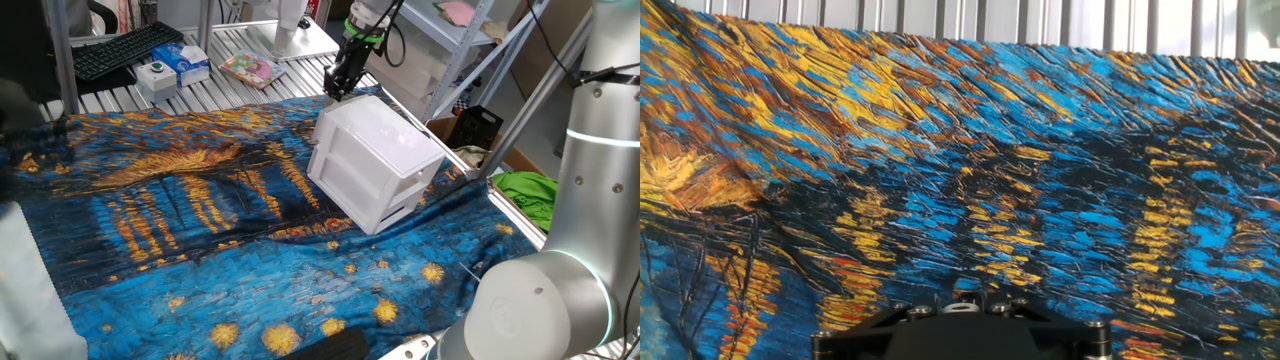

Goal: Put things in the drawer

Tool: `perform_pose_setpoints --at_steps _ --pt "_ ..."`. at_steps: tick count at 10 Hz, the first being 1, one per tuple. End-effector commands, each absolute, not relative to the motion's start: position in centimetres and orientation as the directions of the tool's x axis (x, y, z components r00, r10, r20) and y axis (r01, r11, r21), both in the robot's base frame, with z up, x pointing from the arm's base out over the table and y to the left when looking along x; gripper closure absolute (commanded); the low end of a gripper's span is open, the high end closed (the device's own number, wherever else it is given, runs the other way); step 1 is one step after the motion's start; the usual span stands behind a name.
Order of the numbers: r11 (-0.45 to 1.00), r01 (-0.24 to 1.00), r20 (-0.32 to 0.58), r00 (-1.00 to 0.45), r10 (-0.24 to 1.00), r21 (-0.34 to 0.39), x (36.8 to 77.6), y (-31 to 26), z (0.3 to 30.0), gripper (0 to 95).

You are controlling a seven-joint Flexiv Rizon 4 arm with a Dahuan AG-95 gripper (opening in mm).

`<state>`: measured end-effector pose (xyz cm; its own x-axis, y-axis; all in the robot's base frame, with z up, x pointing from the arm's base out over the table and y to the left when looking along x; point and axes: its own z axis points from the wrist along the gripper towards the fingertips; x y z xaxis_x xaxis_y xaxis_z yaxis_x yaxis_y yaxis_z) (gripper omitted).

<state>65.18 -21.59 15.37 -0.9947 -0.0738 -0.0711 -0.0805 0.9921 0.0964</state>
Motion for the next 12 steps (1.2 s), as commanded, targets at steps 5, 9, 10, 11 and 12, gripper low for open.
perform_pose_setpoints --at_steps 5,9,10,11,12 --pt "0.992 -0.076 -0.083 -0.994 -0.067 0.099 64.5 -21.6 15.4 95.0" --pt "0.991 -0.080 -0.096 -0.993 -0.070 0.103 64.0 -21.8 15.4 95.0" --pt "0.991 -0.083 -0.100 -0.992 -0.072 0.103 63.9 -21.9 15.3 95.0" --pt "0.991 -0.085 -0.104 -0.992 -0.074 0.104 63.8 -22.0 15.3 95.0" --pt "0.991 -0.081 -0.108 -0.992 -0.070 0.106 63.8 -21.9 15.3 95.0"
